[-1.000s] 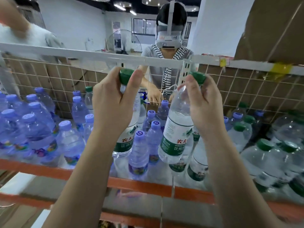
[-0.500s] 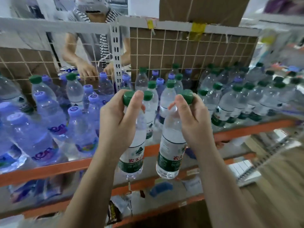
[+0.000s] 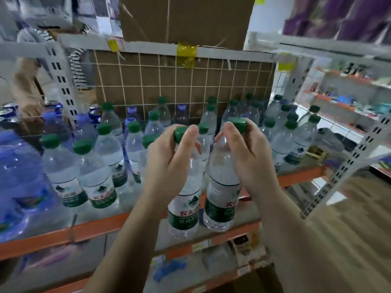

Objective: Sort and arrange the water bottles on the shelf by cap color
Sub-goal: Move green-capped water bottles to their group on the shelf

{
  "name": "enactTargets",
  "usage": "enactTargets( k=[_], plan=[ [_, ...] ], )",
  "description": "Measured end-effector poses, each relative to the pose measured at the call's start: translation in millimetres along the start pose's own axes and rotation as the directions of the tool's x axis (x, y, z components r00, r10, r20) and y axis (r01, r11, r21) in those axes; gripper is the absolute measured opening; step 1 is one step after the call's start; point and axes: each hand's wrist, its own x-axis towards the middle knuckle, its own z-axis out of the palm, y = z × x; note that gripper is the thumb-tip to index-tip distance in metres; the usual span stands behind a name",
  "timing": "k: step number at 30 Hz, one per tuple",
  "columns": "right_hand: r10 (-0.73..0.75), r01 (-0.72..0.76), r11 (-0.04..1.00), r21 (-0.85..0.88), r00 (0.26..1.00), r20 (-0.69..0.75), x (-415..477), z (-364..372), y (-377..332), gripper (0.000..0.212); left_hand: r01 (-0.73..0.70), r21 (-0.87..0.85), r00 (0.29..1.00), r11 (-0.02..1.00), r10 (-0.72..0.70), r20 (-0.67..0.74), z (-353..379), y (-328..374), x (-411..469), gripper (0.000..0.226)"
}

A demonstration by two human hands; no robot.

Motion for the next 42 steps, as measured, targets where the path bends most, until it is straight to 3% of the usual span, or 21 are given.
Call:
enactTargets(
  k=[16, 26, 31, 34, 37, 42],
  plan=[
    [-0.122, 0.131, 0.971, 0.198, 0.991, -0.059, 195.9, -56.1, -14.9, 0.033, -0.154, -0.072, 0.986, 0.985, 0.149, -0.075, 45.4, 62.6, 178.5, 0.058],
    [-0.115, 0.116, 0.992, 0.051, 0.993, -0.011, 261.7, -23.6, 34.7, 0.037, -0.065, -0.060, 0.992, 0.996, 0.057, -0.114, 42.8, 0.0, 242.7, 0.044],
    [-0.045, 0.035, 0.997, 0.064, 0.986, 0.162, 267.1, -17.9, 67.8, 0.034, -0.015, 0.062, 0.998, 0.998, 0.018, -0.055, 43.0, -40.2, 251.8, 0.043],
    [-0.008, 0.049, 0.994, -0.095, 0.921, 0.389, 265.5, -23.6, 87.9, 0.037, -0.009, 0.144, 0.999, 0.990, 0.004, 0.034, 44.4, -59.1, 251.1, 0.043],
    [0.085, 0.099, 0.959, -0.267, 0.795, 0.600, 260.4, -29.4, 109.5, 0.038, 0.037, 0.186, 0.996, 0.982, -0.051, 0.076, 46.1, -72.2, 243.9, 0.048],
    [0.228, 0.172, 0.900, -0.401, 0.600, 0.767, 251.3, -34.2, 142.2, 0.034, 0.319, 0.176, 0.940, 0.931, -0.334, 0.063, 54.0, -98.7, 227.3, 0.046]
  ],
)
